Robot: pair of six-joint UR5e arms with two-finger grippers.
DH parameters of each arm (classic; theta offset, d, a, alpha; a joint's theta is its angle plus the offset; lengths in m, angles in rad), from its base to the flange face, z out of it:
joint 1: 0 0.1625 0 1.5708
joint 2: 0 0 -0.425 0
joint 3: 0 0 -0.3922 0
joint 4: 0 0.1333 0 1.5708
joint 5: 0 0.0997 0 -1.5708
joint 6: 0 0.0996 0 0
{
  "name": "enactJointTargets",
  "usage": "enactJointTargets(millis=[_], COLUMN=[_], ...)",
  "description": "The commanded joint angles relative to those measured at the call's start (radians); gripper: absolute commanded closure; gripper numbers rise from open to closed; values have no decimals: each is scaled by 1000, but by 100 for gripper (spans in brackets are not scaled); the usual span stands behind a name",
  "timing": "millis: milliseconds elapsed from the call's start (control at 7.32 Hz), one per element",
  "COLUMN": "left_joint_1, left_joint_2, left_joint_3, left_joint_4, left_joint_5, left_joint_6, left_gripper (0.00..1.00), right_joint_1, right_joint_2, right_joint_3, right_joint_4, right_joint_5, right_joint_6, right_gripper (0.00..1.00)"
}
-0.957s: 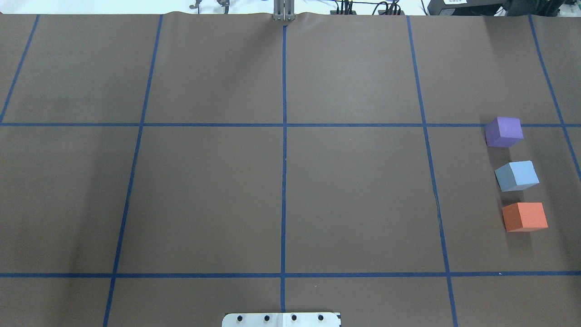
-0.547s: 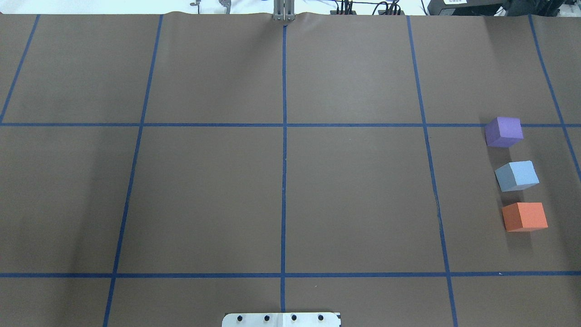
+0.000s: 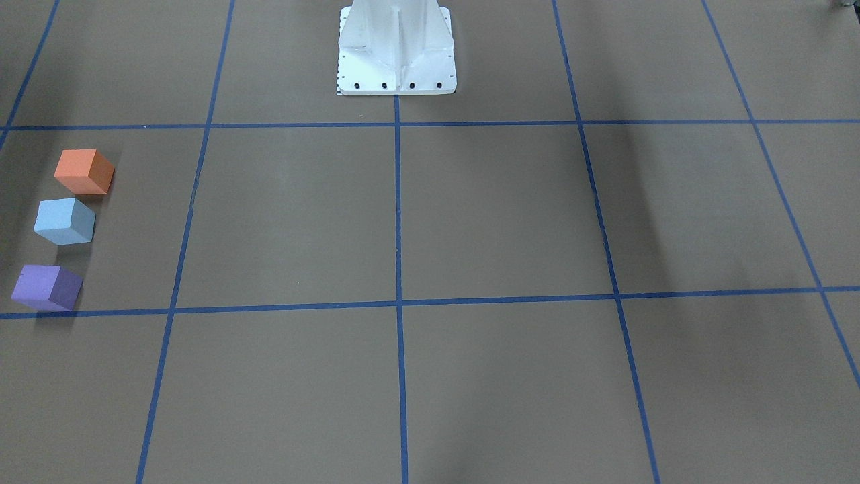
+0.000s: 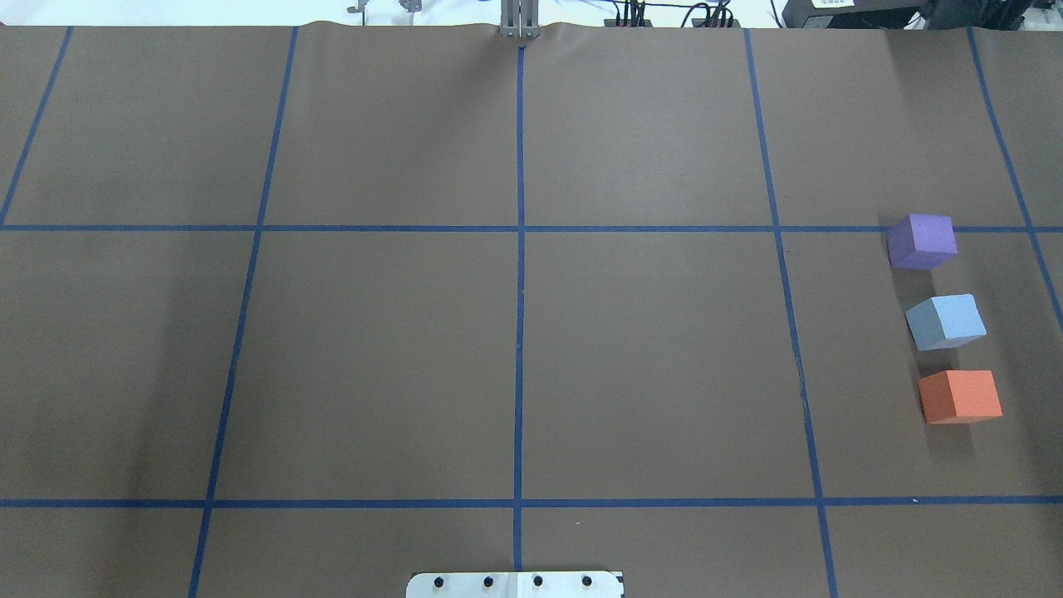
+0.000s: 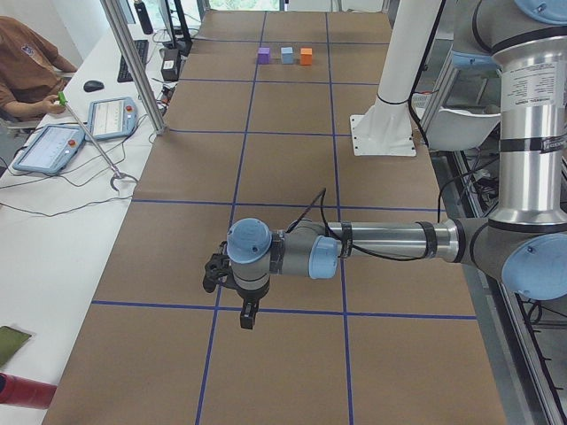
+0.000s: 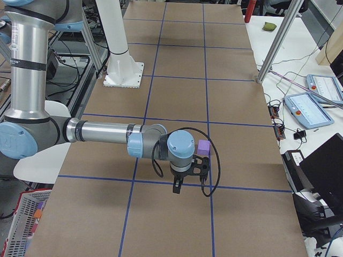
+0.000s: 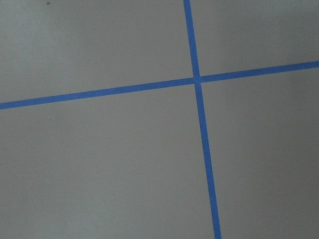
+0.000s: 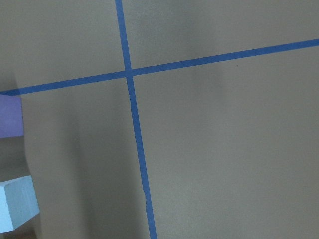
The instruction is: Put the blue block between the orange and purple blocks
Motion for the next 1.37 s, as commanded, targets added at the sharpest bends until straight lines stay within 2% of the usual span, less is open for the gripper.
enactJointTargets(millis=[0,1230], left_joint_1=[0,0], left_joint_2=[-2,-6], left_joint_3=[3,0], left_joint_4=[-1,-2], left_joint_5=[0,0], left_joint_6=[1,17], left_gripper=[0,0], right_joint_1=[0,-1], right_joint_2=[0,17], right_joint_3=[0,3], right_joint_4=[0,18], right_joint_5=[0,3], right_joint_6=[0,-107], right_gripper=[0,0])
